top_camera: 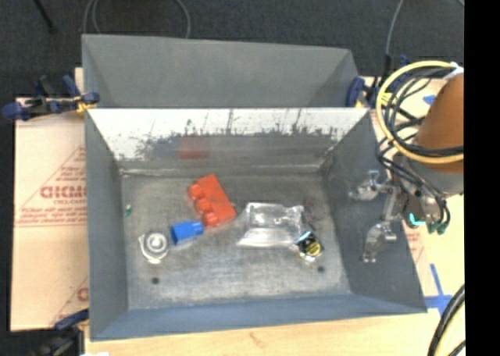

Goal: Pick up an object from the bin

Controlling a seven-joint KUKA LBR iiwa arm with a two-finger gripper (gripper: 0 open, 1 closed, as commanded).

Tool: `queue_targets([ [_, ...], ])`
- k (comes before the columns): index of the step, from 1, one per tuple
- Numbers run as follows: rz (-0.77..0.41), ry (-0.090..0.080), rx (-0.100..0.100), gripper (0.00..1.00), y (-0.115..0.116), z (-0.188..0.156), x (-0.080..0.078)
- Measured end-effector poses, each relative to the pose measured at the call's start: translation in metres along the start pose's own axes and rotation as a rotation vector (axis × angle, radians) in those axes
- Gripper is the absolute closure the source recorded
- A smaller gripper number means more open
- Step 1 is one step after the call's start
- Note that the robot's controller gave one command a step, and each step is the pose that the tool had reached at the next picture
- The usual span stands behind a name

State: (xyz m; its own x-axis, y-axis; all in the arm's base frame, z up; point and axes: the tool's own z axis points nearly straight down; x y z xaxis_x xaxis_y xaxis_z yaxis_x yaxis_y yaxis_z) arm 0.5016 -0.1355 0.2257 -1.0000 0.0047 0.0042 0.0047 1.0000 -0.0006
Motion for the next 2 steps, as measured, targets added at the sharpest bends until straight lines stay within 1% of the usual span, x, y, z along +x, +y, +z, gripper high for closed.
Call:
queue_targets([
  [1, -0.095, -0.002, -0.002, 0.00, 0.036, 0.116, -0.054],
  [2, -0.041, -0.015, 0.000, 0.00, 0.055, 0.152, -0.065],
])
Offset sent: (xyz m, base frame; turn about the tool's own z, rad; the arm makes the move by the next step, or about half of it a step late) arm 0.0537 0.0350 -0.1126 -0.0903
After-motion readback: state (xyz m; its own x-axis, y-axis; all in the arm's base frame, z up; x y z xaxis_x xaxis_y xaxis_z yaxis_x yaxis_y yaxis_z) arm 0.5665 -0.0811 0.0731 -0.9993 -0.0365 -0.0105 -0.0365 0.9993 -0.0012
